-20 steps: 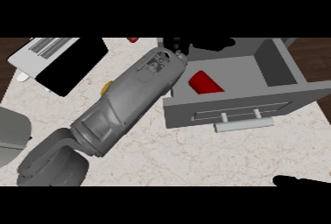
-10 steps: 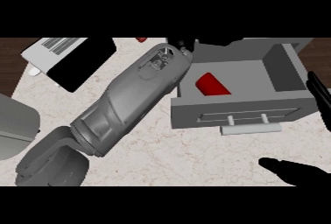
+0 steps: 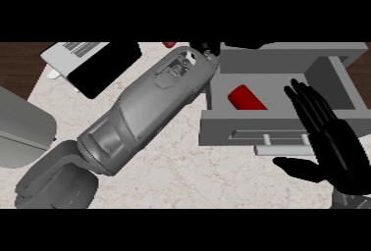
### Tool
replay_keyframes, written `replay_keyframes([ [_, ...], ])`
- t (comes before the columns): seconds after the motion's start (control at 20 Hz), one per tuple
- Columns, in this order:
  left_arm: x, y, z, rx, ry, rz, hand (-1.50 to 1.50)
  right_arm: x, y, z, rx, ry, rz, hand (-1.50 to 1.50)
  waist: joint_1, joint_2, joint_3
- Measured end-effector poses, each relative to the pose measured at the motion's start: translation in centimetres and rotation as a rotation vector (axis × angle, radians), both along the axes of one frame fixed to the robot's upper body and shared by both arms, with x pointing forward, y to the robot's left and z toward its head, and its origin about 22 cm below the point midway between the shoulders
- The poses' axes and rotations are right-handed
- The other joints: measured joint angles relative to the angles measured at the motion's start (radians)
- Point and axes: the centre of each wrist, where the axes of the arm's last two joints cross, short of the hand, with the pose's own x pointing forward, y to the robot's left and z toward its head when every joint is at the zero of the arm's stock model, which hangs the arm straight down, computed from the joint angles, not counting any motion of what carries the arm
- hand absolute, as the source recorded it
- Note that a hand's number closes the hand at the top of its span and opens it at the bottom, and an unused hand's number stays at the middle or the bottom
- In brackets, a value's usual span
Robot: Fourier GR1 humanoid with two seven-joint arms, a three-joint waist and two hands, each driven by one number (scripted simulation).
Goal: Pick up the can, place it into the drawer and close the drawer
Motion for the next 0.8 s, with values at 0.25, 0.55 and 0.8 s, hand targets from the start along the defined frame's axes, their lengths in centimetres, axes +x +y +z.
replay_keyframes([
  [0.25,0.4,1.8,0.2,0.000,0.004,0.008,-1.50,2.5,0.6,-3.5,-0.044,0.002,-0.056,-1.50,0.019,-0.005,0.000],
  [0.55,0.5,4.7,1.5,0.011,0.021,0.016,-1.50,5.4,0.7,-6.0,-0.058,-0.032,-0.114,-1.50,0.034,-0.015,-0.007],
  [0.8,0.0,6.8,2.1,0.016,0.018,0.020,-1.50,7.8,0.4,-7.1,-0.110,-0.069,-0.142,-1.50,0.045,-0.023,-0.017],
])
